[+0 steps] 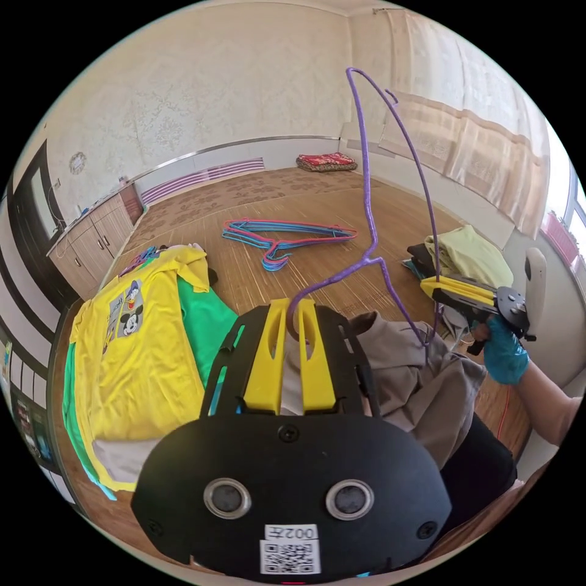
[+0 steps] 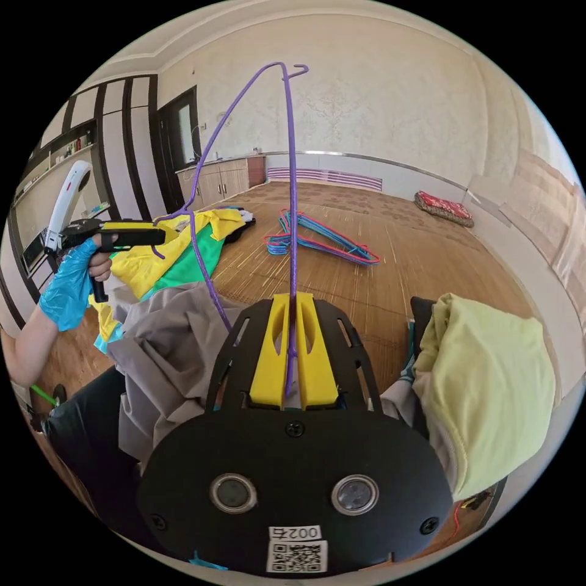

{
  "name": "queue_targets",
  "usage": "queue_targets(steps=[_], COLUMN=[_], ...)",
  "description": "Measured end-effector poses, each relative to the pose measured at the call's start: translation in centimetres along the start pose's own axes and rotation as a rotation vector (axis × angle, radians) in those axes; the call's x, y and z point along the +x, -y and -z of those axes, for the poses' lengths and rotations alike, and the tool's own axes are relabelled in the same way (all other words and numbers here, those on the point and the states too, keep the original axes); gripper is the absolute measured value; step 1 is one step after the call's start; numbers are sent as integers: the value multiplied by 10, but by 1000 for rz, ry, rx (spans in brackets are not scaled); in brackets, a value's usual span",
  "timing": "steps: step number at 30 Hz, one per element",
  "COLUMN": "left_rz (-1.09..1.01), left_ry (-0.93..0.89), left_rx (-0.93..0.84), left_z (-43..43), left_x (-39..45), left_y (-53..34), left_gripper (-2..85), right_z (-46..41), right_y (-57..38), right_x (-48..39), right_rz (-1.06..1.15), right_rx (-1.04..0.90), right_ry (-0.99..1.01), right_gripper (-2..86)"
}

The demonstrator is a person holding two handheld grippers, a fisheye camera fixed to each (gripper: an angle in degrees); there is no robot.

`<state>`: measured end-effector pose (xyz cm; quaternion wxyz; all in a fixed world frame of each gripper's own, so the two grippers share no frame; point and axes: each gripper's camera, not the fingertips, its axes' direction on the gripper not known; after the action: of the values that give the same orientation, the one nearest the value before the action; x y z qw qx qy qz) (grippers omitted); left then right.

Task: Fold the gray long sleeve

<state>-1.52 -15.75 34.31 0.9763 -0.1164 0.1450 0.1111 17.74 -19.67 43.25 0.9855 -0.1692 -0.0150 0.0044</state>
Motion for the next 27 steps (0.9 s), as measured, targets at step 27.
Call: queue_targets(steps=[27], left_rz=[-93], left_ry=[68], left_rx=[-196], left_z=[-220], left_x=[-57], left_y=[165], left_gripper=[-5], right_z=[-299], right_y=[211], right_x=[32], right_rz=[616], right_rx=[-268], right_ry=[-387], right_gripper=[7])
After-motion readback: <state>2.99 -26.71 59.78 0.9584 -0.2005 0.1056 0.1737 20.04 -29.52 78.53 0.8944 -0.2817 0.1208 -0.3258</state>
